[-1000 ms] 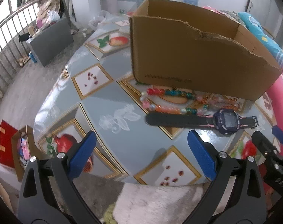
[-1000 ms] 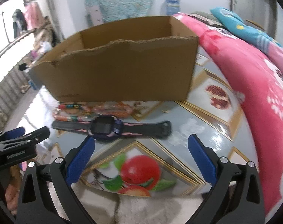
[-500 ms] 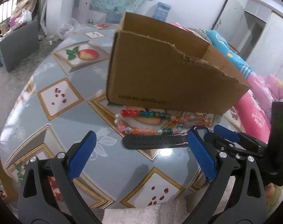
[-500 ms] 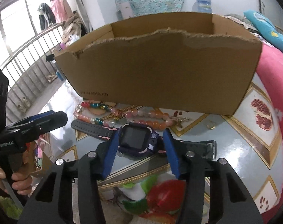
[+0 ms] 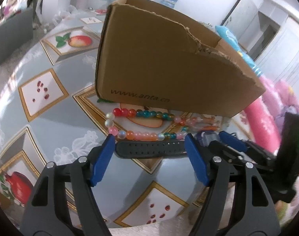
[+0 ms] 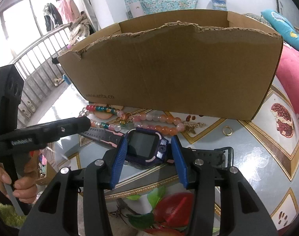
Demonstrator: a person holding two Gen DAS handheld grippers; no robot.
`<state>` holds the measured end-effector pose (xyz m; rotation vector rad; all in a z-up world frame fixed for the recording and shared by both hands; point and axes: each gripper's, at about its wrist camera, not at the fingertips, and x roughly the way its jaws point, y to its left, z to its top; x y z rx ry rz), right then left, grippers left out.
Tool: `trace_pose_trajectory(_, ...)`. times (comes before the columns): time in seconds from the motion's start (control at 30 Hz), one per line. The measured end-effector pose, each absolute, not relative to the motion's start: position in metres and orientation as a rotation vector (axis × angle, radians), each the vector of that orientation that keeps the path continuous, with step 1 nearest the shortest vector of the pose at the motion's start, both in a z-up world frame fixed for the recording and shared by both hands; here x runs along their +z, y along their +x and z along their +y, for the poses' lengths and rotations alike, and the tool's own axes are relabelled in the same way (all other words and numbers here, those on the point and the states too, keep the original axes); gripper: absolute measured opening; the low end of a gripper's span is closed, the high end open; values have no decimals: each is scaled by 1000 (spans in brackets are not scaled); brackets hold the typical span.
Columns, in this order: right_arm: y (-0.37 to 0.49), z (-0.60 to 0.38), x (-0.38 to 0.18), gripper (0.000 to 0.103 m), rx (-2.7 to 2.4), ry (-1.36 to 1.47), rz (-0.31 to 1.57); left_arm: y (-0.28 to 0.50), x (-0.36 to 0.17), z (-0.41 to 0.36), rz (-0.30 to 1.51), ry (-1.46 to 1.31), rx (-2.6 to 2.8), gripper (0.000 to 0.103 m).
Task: Organize jewelry
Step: 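Grasp the black smartwatch by its face with the right gripper, then carry the smartwatch over the cardboard box and open the right gripper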
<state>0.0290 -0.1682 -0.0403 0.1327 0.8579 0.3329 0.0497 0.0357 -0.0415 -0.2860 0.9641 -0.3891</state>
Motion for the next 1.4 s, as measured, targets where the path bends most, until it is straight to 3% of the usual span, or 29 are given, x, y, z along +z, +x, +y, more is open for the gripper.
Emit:
trace_pose_trajectory(0.03, 29, -169, -40, 45, 335, 135, 858, 50, -42, 39, 972, -327, -419, 63)
trace_pose_trajectory(0.2, 28, -171, -40, 45, 339, 132, 856, 49, -45, 46, 979, -444, -470, 61)
trace_pose_trajectory(0.77, 26, -172, -38, 46, 343, 117, 847, 43, -29, 23, 912, -306, -454, 20)
trace_pose_trajectory(1.03, 13, -206, -21, 54, 322, 159, 794, 27, -22, 1, 863, -98, -389, 17)
trace_pose_trajectory(1.4, 27, -262, -40, 54, 148, 302, 889, 21, -31, -8, 856, -2, -362, 16)
